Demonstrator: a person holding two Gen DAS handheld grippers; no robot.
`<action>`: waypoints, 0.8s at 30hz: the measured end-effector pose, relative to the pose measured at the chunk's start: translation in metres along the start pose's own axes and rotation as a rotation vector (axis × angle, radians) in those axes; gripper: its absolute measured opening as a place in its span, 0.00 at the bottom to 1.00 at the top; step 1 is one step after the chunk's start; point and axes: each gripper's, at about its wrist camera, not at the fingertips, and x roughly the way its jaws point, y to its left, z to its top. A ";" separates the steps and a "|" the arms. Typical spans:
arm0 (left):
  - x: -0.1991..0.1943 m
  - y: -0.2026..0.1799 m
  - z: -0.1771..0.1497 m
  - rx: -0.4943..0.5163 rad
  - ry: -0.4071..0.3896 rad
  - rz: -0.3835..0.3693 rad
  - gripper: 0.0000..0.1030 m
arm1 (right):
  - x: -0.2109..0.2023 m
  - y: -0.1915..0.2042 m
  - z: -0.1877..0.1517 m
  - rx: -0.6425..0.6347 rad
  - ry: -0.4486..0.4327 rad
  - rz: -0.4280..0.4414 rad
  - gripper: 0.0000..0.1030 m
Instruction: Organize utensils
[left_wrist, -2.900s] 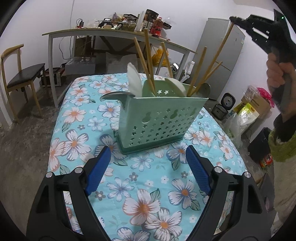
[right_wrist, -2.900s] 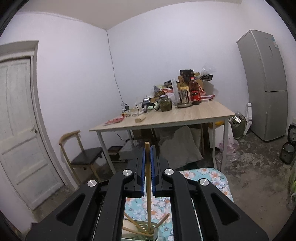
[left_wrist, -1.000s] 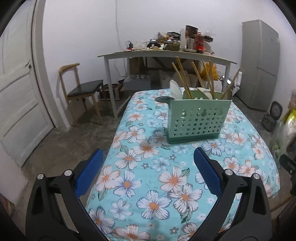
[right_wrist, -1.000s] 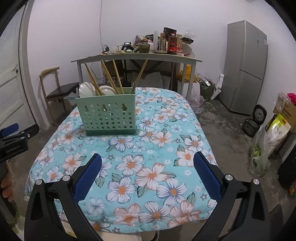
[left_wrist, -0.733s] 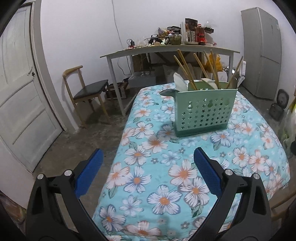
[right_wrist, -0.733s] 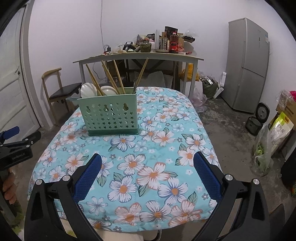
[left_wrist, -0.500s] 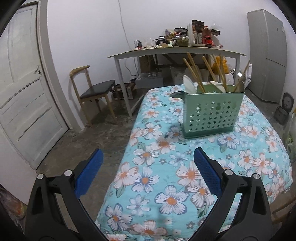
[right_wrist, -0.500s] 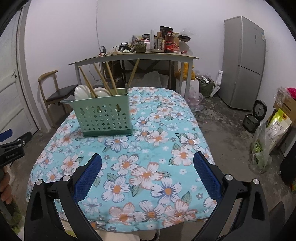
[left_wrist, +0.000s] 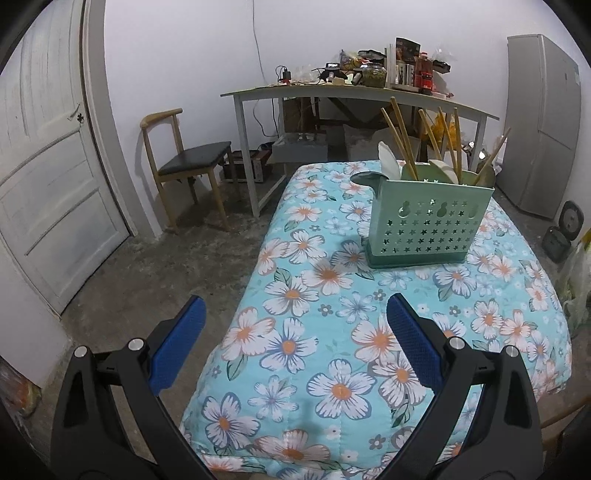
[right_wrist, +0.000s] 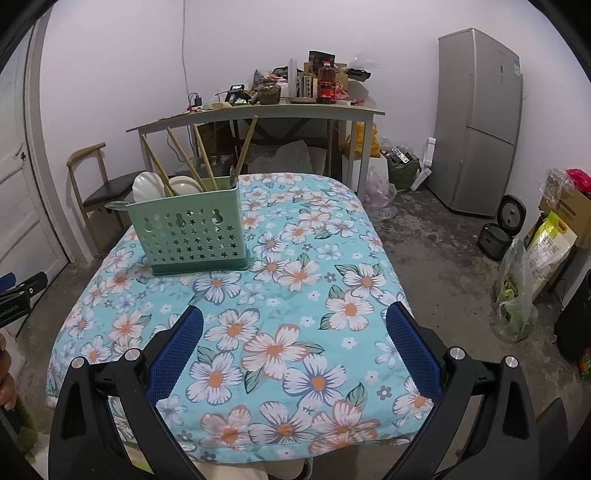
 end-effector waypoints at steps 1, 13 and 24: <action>0.001 0.000 0.000 -0.002 0.002 -0.004 0.92 | 0.000 -0.001 0.000 0.002 -0.001 -0.001 0.94; 0.001 -0.004 0.000 0.005 0.013 -0.031 0.92 | -0.001 -0.002 0.001 -0.004 -0.005 0.006 0.94; 0.000 -0.009 0.000 0.019 0.009 -0.044 0.92 | 0.002 0.002 0.001 -0.015 -0.002 0.018 0.94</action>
